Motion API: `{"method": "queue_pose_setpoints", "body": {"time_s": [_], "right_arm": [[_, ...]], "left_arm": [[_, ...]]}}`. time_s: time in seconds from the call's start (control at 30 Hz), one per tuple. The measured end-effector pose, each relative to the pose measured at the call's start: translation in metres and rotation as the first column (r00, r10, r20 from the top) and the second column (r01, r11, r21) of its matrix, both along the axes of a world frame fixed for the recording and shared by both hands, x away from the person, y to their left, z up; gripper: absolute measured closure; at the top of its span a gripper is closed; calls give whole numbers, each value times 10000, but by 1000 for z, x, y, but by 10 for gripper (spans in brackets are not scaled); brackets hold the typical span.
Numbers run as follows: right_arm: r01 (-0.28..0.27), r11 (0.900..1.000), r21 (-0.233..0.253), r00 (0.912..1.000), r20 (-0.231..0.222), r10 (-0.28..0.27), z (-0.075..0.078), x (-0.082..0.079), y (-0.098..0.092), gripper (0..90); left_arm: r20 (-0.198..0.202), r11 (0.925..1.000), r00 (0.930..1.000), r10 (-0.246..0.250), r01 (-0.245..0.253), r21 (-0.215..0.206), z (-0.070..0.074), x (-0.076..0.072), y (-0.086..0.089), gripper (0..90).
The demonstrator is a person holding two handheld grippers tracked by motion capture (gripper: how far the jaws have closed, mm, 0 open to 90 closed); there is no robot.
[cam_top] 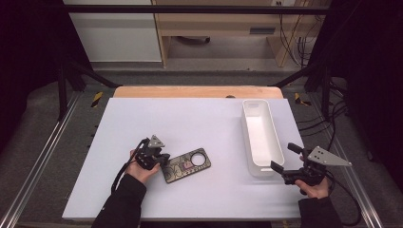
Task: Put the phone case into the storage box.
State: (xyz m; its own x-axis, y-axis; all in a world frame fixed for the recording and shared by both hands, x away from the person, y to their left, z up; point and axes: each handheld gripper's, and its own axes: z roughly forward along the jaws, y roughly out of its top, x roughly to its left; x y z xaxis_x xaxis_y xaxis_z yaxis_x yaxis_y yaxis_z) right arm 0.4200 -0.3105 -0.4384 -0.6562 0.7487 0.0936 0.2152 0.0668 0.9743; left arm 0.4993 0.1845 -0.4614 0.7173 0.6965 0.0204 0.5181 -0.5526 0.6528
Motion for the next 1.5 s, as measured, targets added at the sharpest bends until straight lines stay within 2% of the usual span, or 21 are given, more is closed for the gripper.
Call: {"method": "queue_pose_setpoints", "body": {"time_s": [0.6, 0.8, 0.93, 1.13, 1.17, 1.2, 1.23, 1.37, 1.4, 1.5], "right_arm": [[-13, 10000, 47, 10000, 58, 13, 1, -1, -1, 4], [-16, 10000, 39, 10000, 69, 16, 1, -1, -1, 4], [-6, 10000, 46, 10000, 92, 5, 1, -1, -2, 4], [27, 10000, 80, 10000, 95, -27, 2, -1, -3, 4], [21, 10000, 60, 10000, 98, -22, 2, -1, -2, 4], [21, 10000, 60, 10000, 98, -22, 2, -1, -2, 4], [12, 10000, 57, 9999, 103, -12, 2, -1, -2, 4], [14, 10000, 53, 10000, 95, -14, 2, -1, -2, 4], [14, 10000, 53, 10000, 95, -14, 2, -1, -2, 4], [15, 10000, 73, 9999, 115, -16, 2, -1, -2, 4]], "left_arm": [[-94, 9999, 9999, -109, 108, -81, 0, -8, -2, 893], [-28, 9999, 9999, -127, 127, -70, -1, -8, -2, 893], [191, 9999, 9998, -51, 53, -96, 3, -9, 0, 881], [628, 9980, 9979, -180, 217, -600, 18, -13, 0, 767], [727, 9975, 9971, -202, 251, -665, 22, -14, 0, 701], [872, 9969, 9959, -228, 292, -732, 24, -15, -1, 701], [979, 9962, 9949, -244, 324, -812, 27, -15, -2, 614], [1177, 9933, 9920, -466, 585, -996, 36, -17, -7, 493], [1262, 9928, 9907, -502, 633, -1021, 38, -17, -9, 493], [1498, 9910, 9870, -578, 749, -1112, 42, -18, -15, 353]]}}
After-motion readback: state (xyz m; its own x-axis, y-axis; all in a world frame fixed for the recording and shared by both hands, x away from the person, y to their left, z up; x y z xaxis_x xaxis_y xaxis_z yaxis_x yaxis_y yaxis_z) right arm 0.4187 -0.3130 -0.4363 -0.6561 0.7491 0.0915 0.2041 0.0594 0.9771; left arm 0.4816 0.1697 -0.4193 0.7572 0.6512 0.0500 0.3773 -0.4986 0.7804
